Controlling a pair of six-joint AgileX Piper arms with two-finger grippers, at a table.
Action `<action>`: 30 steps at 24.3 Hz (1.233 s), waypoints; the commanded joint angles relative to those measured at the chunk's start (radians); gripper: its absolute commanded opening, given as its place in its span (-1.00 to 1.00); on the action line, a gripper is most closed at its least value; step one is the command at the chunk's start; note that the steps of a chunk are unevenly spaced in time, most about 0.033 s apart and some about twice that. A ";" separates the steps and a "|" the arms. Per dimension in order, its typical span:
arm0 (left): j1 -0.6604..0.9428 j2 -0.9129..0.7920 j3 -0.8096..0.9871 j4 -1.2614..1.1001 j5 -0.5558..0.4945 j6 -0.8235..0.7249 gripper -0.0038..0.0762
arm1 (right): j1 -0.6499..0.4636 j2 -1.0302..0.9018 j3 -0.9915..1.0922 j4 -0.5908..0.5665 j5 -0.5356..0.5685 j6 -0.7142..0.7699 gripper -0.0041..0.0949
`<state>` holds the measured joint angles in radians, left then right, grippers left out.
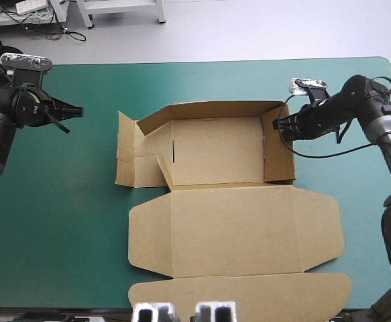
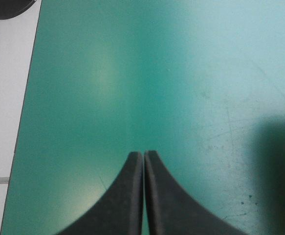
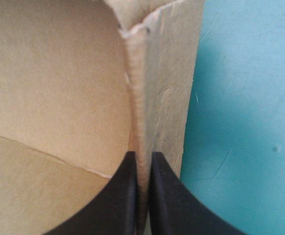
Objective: Fold the box
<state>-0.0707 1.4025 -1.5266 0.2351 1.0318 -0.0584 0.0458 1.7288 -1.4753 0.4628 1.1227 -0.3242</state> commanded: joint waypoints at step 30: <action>-0.001 -0.036 -0.025 0.004 -0.063 0.021 -0.91 | 0.079 -0.020 -0.359 -0.217 0.045 0.001 -0.27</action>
<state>-0.0707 1.4025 -1.5266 0.2351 1.0234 -0.0369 0.1257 1.7621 -1.7704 0.2771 1.1261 -0.3457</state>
